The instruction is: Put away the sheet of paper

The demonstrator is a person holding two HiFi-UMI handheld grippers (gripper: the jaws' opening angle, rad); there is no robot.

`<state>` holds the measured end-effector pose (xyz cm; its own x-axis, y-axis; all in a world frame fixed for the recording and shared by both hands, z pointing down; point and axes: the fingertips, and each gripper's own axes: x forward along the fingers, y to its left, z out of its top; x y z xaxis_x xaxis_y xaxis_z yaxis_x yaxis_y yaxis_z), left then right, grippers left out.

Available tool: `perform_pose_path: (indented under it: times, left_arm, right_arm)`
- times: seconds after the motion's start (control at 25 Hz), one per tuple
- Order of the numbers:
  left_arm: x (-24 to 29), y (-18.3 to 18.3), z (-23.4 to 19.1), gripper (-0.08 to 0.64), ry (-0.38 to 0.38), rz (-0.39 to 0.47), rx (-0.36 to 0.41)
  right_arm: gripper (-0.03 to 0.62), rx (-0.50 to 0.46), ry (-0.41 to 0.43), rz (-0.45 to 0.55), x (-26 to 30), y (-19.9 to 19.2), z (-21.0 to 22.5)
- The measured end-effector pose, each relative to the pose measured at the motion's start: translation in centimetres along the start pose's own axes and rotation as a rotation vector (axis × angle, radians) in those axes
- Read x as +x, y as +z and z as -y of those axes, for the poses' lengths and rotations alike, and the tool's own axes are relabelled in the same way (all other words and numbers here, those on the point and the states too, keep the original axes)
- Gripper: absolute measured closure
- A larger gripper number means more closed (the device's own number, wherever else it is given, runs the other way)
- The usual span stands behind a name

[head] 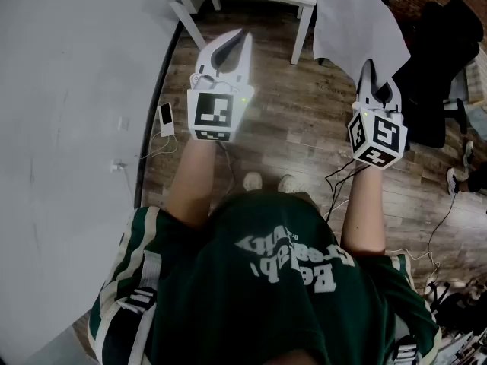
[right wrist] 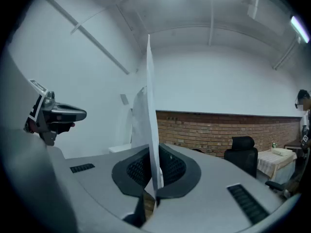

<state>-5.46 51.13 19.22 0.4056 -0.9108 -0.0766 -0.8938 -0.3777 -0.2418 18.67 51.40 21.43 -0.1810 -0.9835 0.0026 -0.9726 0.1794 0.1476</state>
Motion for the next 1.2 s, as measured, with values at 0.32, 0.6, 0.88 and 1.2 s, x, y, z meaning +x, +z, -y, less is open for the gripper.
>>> perform_pose_path:
  times: [0.32,0.6,0.88,1.2]
  left_arm:
    - [0.6,0.2,0.3,0.558,0.004,-0.001,0.004]
    - [1.1,0.6,1.6,0.558,0.014,-0.006,0.008]
    - [1.4,0.8,3.9,0.558,0.030,-0.008,0.014]
    - [1.5,1.0,6.3,0.558,0.047,-0.013,0.017]
  right_arm:
    - [0.598,0.000,0.007,-0.001,0.3,-0.2,0.6]
    - [0.598,0.002,0.025,0.022,0.0,-0.2,1.9]
    - [0.598,0.007,0.051,0.033,-0.5,-1.0,3.7]
    - [0.598,0.004,0.075,0.027,-1.2,-2.2,5.8]
